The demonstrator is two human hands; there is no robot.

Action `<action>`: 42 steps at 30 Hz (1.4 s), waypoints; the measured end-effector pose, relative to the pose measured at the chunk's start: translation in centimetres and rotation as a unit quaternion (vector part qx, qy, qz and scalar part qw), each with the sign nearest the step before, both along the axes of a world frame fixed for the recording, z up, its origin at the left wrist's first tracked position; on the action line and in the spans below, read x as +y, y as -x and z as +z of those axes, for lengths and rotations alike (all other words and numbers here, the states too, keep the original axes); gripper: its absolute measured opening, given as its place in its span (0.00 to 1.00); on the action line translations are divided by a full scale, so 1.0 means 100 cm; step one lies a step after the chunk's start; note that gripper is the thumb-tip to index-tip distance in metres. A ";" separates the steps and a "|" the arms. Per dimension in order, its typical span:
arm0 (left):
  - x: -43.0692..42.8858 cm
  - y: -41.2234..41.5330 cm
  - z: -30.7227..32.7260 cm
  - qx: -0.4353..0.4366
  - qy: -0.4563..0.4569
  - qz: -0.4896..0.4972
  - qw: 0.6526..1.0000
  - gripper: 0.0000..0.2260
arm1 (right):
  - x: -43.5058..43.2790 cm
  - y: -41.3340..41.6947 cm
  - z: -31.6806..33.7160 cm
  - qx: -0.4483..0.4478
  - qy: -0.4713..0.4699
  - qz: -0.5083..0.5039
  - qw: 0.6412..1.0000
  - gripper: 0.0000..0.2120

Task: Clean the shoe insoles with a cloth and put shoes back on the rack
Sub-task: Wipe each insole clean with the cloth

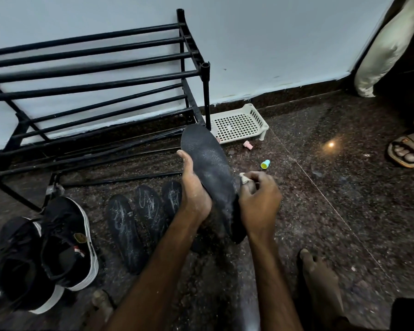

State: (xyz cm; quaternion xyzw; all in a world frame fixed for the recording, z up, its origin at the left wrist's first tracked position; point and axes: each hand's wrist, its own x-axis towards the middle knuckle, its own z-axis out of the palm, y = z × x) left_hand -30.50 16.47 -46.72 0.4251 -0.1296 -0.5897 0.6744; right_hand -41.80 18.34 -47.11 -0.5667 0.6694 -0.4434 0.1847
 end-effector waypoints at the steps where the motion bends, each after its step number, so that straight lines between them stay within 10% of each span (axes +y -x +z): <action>1: 0.000 0.000 -0.001 -0.003 0.004 0.003 1.000 0.37 | 0.000 -0.001 0.006 -0.008 0.019 -0.010 1.000 0.09; 9: -0.001 0.003 -0.010 -0.047 0.000 -0.005 0.999 0.35 | -0.001 -0.034 0.015 0.023 0.064 0.142 0.988 0.08; 19: -0.001 -0.006 -0.009 0.010 0.076 -0.054 0.996 0.42 | -0.006 0.012 -0.024 -0.122 -0.073 0.001 0.990 0.09; 30: -0.013 -0.017 -0.011 0.106 -0.042 -0.059 0.992 0.41 | -0.003 0.030 -0.022 -0.467 -0.258 0.204 0.821 0.12; 38: 0.002 0.004 -0.019 0.092 -0.032 -0.135 0.986 0.44 | -0.011 0.018 -0.009 -0.444 -0.180 0.059 0.876 0.08; 42: 0.005 0.012 -0.021 0.169 0.003 -0.140 0.976 0.42 | -0.006 0.012 -0.011 -0.157 -0.111 0.047 0.980 0.11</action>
